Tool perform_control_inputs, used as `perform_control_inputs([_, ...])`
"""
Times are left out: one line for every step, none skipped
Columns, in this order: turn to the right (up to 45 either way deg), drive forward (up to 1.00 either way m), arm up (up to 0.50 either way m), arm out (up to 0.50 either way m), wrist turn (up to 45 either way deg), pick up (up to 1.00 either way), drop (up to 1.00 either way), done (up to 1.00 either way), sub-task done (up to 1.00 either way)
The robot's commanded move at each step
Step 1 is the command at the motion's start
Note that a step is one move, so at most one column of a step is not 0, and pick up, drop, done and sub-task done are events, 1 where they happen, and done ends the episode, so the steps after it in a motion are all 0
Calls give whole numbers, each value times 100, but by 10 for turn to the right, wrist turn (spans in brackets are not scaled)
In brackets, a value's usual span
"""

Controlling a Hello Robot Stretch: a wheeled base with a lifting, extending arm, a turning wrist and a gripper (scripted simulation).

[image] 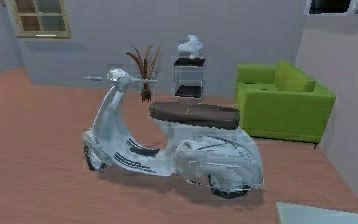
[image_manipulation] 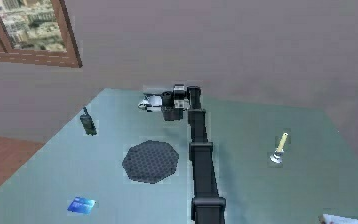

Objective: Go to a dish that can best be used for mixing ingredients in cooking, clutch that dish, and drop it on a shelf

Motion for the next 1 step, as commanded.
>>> perform_control_inputs([0, 0, 18, 0, 0, 0, 0, 0, 0])
